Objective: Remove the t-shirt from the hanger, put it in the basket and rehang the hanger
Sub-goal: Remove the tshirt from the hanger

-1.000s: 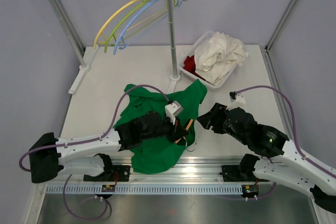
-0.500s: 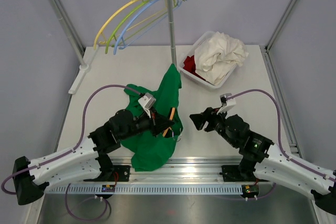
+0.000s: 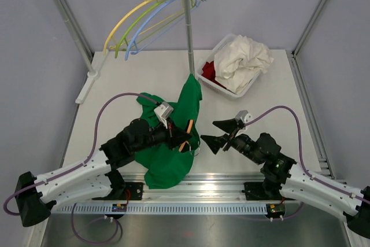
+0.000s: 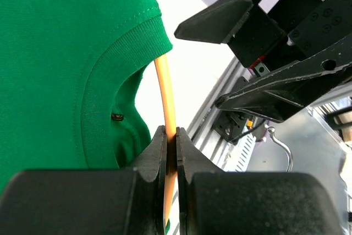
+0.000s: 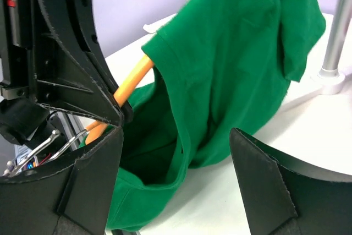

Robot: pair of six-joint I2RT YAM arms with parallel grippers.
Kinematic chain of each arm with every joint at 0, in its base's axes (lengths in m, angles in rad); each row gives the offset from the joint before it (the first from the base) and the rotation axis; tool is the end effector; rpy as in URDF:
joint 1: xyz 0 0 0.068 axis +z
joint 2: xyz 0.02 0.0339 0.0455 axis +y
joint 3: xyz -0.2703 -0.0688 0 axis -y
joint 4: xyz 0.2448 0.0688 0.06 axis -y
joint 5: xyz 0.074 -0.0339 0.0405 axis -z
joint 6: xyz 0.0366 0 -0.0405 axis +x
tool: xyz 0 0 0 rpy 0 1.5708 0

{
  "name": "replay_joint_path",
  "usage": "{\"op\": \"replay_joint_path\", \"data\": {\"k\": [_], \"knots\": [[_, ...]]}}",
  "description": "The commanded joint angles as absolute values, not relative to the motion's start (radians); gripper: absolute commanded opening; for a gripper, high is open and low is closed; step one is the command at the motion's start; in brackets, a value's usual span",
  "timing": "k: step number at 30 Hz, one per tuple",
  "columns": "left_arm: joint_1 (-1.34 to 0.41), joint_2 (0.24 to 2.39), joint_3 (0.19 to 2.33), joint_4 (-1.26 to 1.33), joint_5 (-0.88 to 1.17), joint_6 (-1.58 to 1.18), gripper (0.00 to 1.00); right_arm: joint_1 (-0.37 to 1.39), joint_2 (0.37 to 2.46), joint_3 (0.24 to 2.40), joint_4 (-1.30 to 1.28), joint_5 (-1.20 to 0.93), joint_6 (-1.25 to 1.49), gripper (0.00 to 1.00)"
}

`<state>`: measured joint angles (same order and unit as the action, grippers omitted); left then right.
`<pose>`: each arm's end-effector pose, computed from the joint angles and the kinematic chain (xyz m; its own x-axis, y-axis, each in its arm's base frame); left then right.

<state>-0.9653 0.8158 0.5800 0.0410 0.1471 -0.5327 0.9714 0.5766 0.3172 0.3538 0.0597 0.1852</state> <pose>0.1065 -0.1633 0.2902 -0.5495 -0.0888 -0.8307 0.7152 0.4640 -0.5227 0.0895 0.1271 0.2665 -0.0933 0.1892 -0.9775 -0.7870 0.5874 0.1889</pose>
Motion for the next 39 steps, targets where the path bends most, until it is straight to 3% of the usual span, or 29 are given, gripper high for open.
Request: {"op": "replay_joint_path", "data": {"k": [1,16,23,26,28,39], "knots": [[-0.957,0.827,0.581,0.164,0.227,-0.552,0.00,0.976,0.584,0.316,0.473,0.012,0.115,0.84],[-0.956,0.871,0.571,0.245,0.350,-0.592,0.00,0.976,0.781,0.373,0.567,0.084,0.071,0.82],[-0.956,0.908,0.571,0.270,0.353,-0.604,0.00,0.976,0.831,0.400,0.638,0.127,0.061,0.57],[-0.956,0.928,0.571,0.276,0.356,-0.604,0.00,0.976,0.839,0.422,0.632,0.173,0.060,0.18],[-0.956,0.930,0.572,0.264,0.341,-0.598,0.00,0.977,0.830,0.426,0.629,0.219,0.068,0.02],[-0.960,0.928,0.592,0.224,0.348,-0.561,0.00,0.973,0.840,0.659,0.437,0.552,0.012,0.00]]}}
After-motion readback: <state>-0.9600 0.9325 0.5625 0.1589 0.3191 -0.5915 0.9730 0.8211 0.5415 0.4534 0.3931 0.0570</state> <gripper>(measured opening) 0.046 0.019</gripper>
